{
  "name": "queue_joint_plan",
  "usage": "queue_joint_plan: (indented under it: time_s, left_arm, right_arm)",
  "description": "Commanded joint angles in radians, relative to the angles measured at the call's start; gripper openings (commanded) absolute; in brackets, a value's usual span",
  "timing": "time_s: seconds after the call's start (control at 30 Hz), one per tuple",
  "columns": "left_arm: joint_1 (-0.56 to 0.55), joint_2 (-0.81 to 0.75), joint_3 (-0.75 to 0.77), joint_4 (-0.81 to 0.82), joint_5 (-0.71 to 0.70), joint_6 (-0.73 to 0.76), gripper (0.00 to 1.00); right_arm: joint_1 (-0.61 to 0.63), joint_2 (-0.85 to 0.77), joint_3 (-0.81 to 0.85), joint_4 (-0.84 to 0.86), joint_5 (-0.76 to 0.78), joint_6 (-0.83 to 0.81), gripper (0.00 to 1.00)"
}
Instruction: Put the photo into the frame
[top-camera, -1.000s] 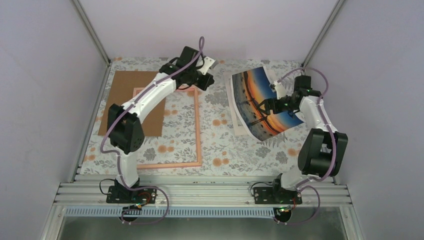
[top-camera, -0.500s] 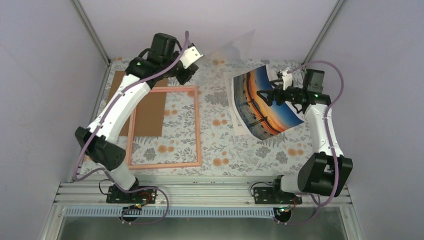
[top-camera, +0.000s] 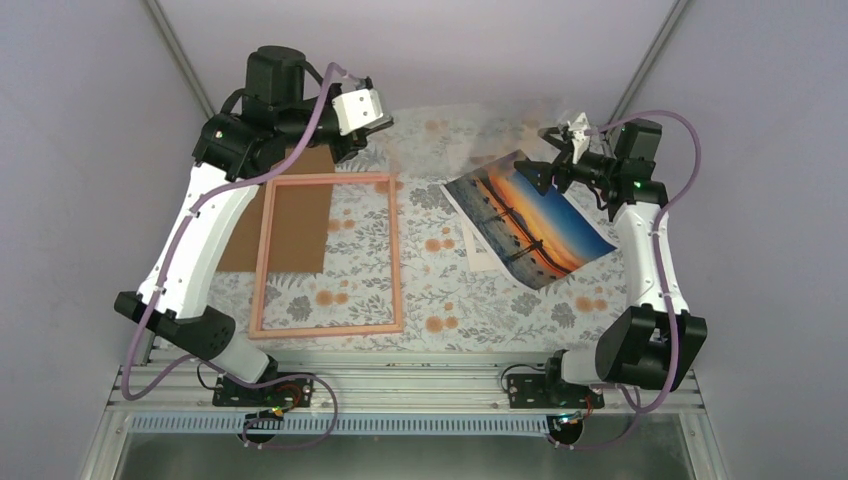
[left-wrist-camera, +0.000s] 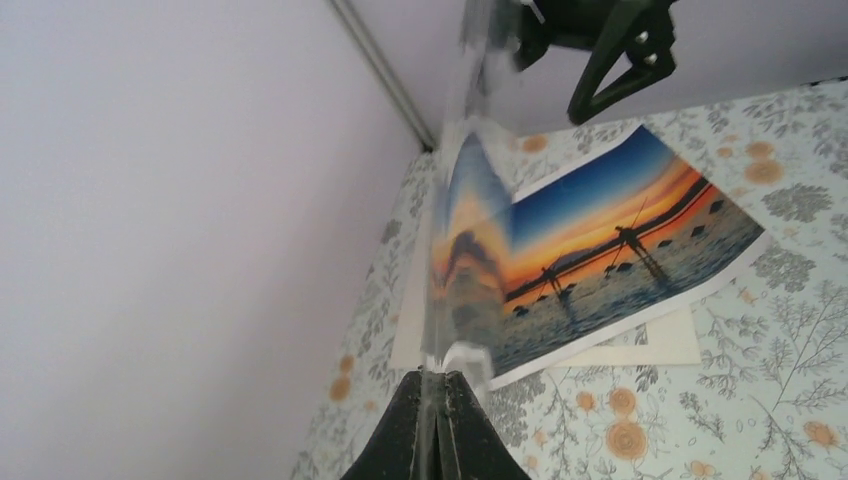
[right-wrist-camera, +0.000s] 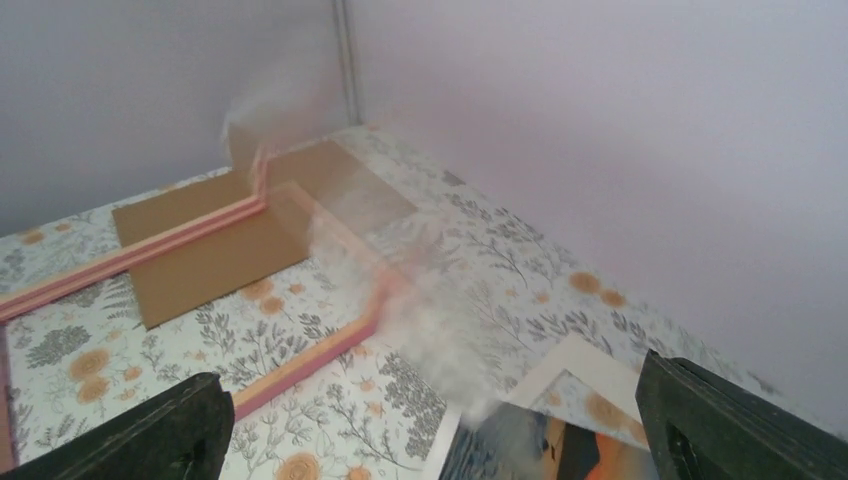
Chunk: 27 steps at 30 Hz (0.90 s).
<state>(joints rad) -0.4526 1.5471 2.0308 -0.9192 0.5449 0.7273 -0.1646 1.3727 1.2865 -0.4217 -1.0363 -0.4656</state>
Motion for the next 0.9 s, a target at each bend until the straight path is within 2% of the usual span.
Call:
queue_joint_plan:
  time_s: [0.0,0.07,0.1,0.2,0.23,0.43,0.47,0.63,0.87]
  left_arm:
    - [0.002,-0.004,0.060,-0.034,0.116,0.029,0.02]
    - [0.003,0.002,0.076,-0.046,0.129,0.024,0.02]
    - [0.003,0.003,0.078,-0.052,0.132,0.022,0.02]
    - [0.012,0.005,0.052,-0.024,0.101,-0.043,0.02]
    - [0.017,0.010,0.040,-0.014,0.081,-0.065,0.02]
    - [0.058,0.049,-0.042,0.000,0.071,-0.236,0.02]
    - [0.069,0.054,-0.062,0.006,0.074,-0.260,0.02]
    - [0.145,0.084,-0.138,0.076,0.097,-0.380,0.02]
    - [0.209,0.138,-0.227,0.138,0.252,-0.454,0.02]
  right_arm:
    - [0.014,0.002,0.025,0.055,-0.130,-0.006,1.00]
    - [0.020,-0.006,0.026,0.053,-0.159,0.002,0.96]
    - [0.022,-0.012,0.023,0.051,-0.171,0.006,0.89]
    - [0.030,-0.028,0.010,0.031,-0.218,0.032,0.52]
    - [0.038,-0.033,0.000,0.028,-0.235,0.058,0.44]
    - [0.140,-0.068,-0.137,0.074,-0.273,0.253,0.08]
    - [0.155,-0.070,-0.169,0.103,-0.265,0.297,0.04]
    - [0.171,-0.011,-0.217,0.153,-0.238,0.447,0.04]
    - [0.177,0.135,-0.207,0.267,-0.238,0.647,0.04]
